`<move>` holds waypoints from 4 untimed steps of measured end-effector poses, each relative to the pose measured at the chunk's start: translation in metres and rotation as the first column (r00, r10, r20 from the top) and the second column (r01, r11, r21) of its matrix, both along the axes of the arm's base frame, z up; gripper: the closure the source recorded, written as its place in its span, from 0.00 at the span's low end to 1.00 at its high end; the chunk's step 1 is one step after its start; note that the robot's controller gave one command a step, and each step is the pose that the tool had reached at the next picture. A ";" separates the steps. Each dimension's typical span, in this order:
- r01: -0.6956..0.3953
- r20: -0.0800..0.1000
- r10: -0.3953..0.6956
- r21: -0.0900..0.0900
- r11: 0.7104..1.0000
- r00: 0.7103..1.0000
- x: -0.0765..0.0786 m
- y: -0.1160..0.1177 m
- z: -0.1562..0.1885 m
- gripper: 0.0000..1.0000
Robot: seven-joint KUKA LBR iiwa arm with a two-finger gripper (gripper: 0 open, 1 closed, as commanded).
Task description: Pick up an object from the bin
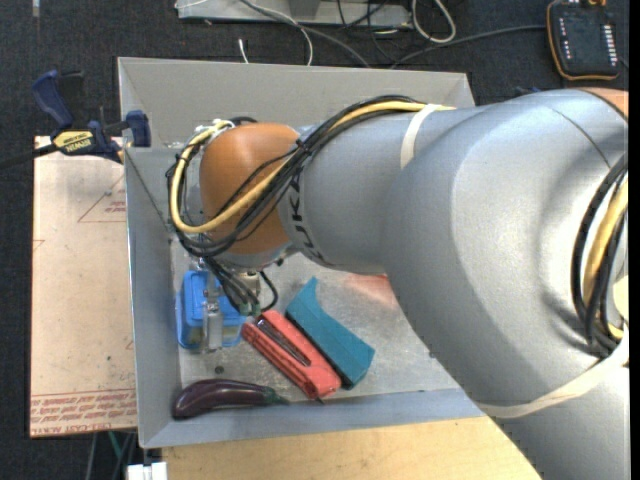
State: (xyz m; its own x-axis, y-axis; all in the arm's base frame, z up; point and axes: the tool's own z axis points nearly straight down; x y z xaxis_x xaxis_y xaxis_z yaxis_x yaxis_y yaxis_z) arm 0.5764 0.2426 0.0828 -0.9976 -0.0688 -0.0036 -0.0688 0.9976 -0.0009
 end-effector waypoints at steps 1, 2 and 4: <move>0.001 0.000 -0.001 0.000 1.000 1.000 0.000 0.000 0.000 1.00; 0.001 0.005 -0.001 0.001 1.000 1.000 0.001 0.000 0.003 1.00; 0.001 0.004 -0.001 0.002 1.000 1.000 0.000 0.000 0.015 1.00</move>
Offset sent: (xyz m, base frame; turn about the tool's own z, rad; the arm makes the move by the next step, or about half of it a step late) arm 0.0000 -0.0001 0.0069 0.0005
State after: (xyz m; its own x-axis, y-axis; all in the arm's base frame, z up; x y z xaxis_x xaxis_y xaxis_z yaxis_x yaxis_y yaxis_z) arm 0.5762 0.2423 0.0980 -0.9977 -0.0673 -0.0078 -0.0673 0.9977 0.0007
